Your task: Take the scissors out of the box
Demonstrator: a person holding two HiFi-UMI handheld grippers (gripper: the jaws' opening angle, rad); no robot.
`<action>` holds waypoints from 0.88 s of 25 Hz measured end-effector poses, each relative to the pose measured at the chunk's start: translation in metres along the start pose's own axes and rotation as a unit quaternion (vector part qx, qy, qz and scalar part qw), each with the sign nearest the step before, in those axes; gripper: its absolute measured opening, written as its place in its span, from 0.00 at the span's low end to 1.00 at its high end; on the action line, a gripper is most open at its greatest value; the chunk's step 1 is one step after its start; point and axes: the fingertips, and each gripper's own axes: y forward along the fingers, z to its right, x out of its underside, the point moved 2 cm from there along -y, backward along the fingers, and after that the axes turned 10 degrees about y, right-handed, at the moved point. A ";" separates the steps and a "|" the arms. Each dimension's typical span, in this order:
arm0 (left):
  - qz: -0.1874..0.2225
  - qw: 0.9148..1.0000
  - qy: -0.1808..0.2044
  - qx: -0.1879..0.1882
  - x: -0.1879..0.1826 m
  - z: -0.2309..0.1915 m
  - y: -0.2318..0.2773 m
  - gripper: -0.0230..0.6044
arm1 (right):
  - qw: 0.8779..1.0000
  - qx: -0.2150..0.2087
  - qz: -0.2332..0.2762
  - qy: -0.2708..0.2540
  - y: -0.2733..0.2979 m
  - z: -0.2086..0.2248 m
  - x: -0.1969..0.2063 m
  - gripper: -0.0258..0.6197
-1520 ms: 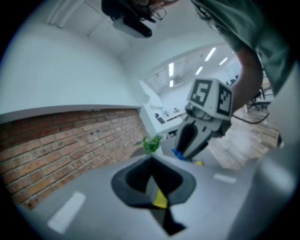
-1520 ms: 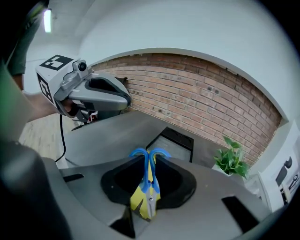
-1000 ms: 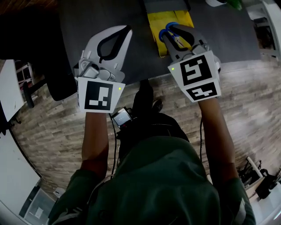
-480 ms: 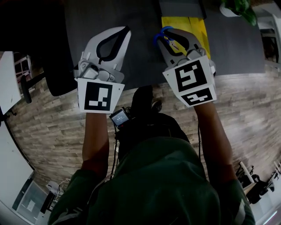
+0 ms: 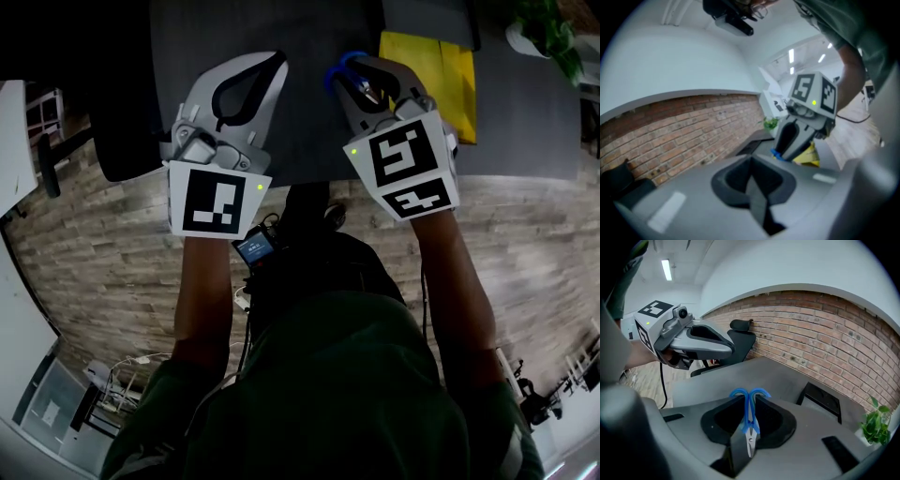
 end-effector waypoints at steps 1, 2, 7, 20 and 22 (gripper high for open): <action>-0.001 1.000 -0.002 0.001 0.003 0.000 0.000 0.03 | 1.000 -0.002 -0.002 0.000 0.003 -0.001 0.001 0.15; -0.002 1.000 -0.003 0.001 0.006 0.001 0.000 0.03 | 1.000 -0.004 -0.004 0.001 0.007 -0.002 0.002 0.15; -0.007 1.000 -0.012 0.005 0.018 0.004 0.001 0.03 | 1.000 -0.012 -0.015 0.003 0.022 -0.005 0.008 0.15; -0.015 0.999 -0.032 0.011 0.050 0.006 0.002 0.03 | 0.999 -0.028 -0.042 0.010 0.062 -0.013 0.025 0.15; -0.017 0.999 -0.036 0.013 0.056 0.007 0.004 0.03 | 0.998 -0.030 -0.046 0.012 0.070 -0.013 0.029 0.15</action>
